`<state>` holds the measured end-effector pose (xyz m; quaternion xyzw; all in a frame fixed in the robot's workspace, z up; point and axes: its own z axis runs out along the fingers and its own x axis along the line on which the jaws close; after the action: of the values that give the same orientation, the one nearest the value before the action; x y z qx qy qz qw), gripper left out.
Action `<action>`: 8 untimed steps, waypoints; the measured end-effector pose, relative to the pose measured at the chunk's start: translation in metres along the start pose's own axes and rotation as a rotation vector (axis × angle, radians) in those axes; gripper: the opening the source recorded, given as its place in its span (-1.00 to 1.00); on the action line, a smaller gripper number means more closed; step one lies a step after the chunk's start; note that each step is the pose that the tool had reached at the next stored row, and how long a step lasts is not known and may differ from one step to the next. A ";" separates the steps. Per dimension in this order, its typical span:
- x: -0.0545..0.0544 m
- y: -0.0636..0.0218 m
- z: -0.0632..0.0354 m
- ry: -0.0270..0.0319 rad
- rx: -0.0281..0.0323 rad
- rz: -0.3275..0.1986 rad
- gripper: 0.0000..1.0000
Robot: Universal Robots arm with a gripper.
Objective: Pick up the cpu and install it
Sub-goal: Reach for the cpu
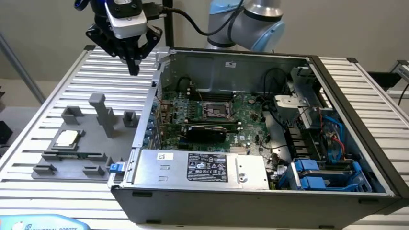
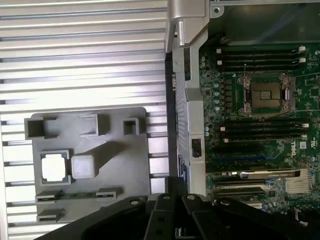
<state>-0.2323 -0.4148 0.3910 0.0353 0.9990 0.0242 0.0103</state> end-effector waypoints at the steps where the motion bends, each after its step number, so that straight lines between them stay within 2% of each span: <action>1: 0.004 -0.0005 0.0002 0.0000 0.0000 0.000 -0.79; 8: 0.036 -0.0036 0.0024 0.0000 0.0001 0.000 -0.79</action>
<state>-0.2688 -0.4157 0.3878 0.0354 0.9990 0.0242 0.0103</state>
